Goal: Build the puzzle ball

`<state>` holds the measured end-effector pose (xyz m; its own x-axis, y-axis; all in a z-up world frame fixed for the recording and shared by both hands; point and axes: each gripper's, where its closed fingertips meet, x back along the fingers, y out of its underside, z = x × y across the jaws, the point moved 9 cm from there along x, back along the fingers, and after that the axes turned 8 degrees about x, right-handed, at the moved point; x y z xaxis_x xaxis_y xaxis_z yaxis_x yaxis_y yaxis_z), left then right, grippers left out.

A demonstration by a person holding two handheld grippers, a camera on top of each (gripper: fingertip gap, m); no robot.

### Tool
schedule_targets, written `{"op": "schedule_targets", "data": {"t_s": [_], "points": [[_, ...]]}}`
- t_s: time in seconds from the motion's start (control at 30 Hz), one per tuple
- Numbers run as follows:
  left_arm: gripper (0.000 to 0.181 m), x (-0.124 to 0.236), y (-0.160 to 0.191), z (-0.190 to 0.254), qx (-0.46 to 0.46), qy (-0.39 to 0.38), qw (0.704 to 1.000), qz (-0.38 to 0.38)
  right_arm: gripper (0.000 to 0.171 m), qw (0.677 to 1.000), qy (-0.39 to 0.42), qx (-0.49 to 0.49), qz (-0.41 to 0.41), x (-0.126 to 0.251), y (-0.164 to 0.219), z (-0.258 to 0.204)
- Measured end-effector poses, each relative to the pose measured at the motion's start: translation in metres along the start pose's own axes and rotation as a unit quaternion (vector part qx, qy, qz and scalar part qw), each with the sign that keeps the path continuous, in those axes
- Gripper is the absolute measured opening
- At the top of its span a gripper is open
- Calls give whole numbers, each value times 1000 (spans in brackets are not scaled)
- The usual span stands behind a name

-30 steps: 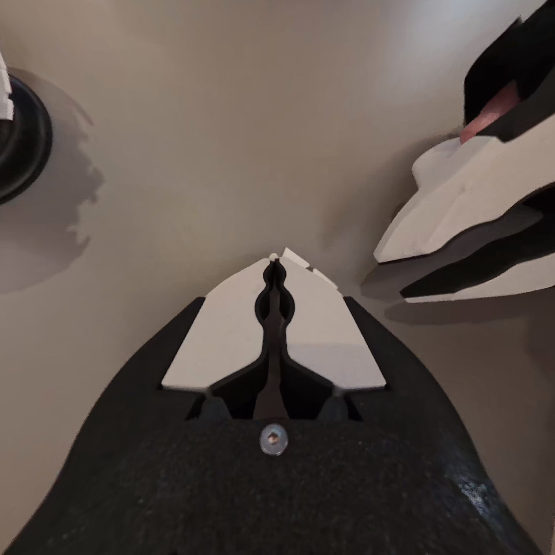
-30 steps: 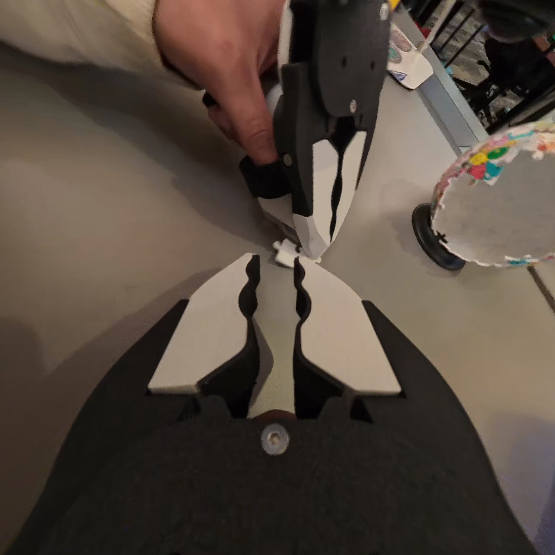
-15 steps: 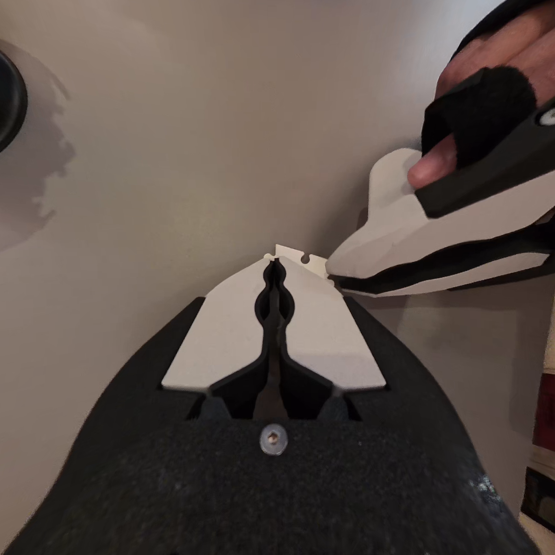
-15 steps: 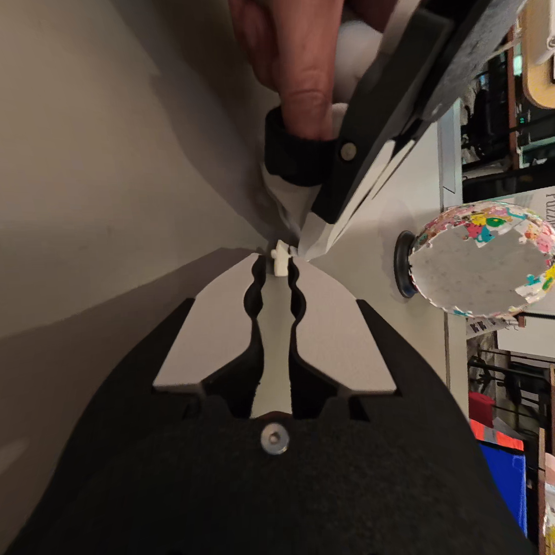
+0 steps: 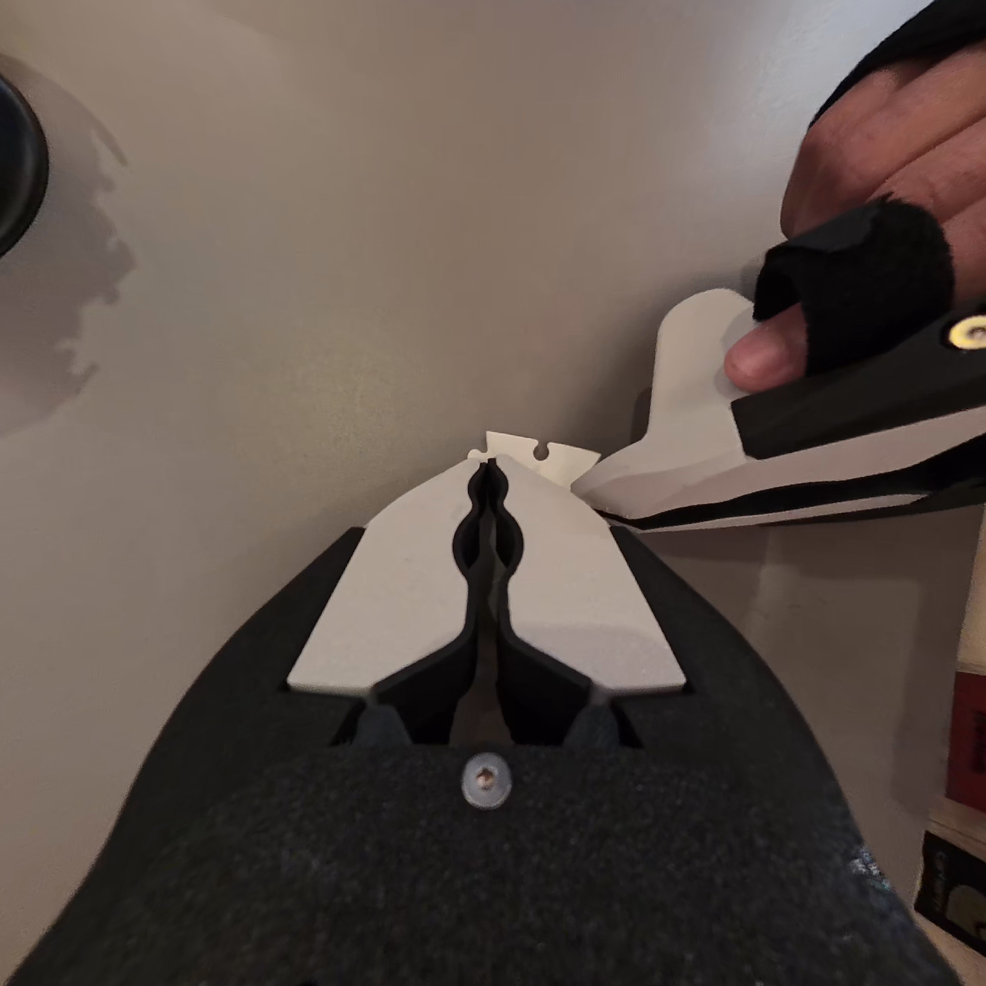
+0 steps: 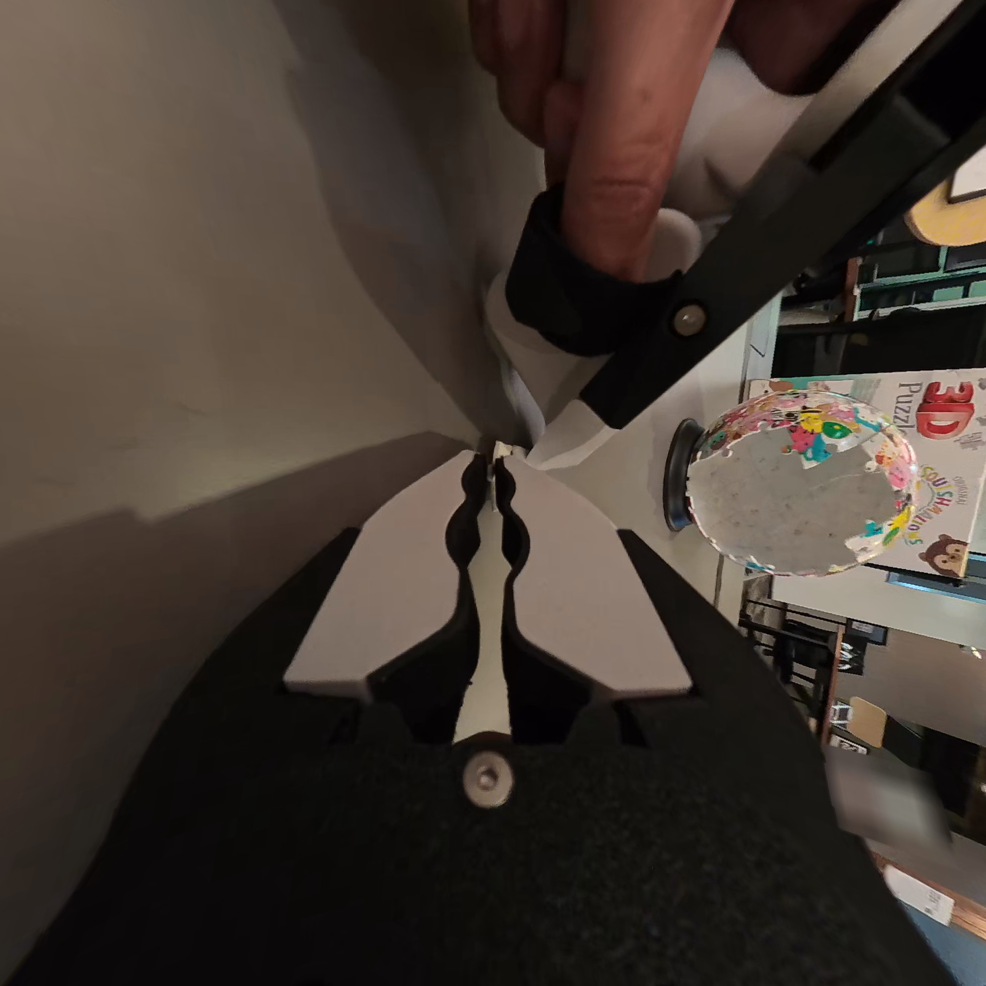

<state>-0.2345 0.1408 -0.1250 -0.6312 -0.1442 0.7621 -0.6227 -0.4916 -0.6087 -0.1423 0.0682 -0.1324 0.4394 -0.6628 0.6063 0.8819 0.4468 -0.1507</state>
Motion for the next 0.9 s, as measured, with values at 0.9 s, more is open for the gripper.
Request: {"op": "schedule_targets", "data": {"t_s": [0.9], "points": [[9, 73, 31, -20, -5, -111, 957, 268, 2, 1000, 7, -29, -10, -107, 88, 145]]}}
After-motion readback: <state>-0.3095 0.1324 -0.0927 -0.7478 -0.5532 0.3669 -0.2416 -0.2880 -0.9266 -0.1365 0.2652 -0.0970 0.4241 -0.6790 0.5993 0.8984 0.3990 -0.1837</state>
